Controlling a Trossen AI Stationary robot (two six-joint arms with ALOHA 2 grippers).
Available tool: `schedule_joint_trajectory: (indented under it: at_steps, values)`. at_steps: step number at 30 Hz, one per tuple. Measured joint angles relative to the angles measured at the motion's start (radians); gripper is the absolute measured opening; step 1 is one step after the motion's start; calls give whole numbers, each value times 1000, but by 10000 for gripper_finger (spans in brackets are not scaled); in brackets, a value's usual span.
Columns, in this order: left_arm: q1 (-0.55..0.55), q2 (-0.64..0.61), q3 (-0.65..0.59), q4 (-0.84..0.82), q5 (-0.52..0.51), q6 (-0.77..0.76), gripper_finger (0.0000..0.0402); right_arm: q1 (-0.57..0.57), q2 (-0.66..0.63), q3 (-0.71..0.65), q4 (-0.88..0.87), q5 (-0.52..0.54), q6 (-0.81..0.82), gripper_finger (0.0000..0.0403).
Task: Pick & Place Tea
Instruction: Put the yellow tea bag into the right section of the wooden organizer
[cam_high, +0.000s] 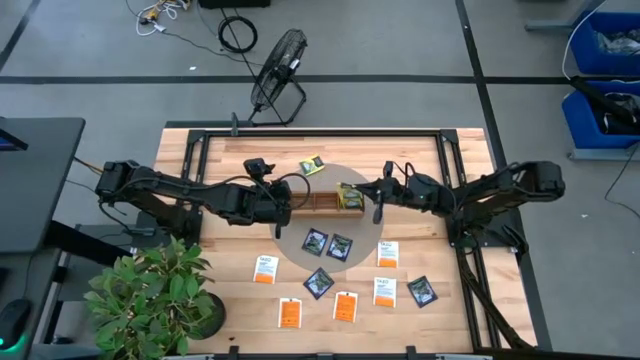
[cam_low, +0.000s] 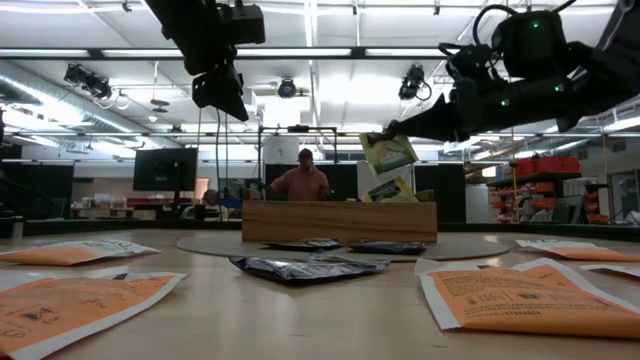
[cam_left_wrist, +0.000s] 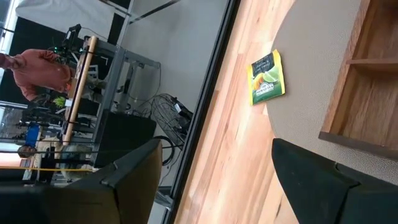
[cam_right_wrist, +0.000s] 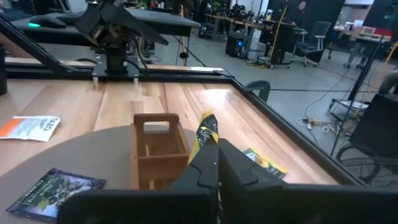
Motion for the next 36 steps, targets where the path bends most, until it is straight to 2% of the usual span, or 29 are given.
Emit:
schedule_joint_trajectory:
  at_steps: [19, 36]
  values:
    - [-1, 0, 0, 0, 3, -2, 304, 0, 221, -1, 195, -8, -11, 0]
    - [-1, 0, 0, 0, 5, -8, 304, -3, 264, -1, 188, 27, 2, 0]
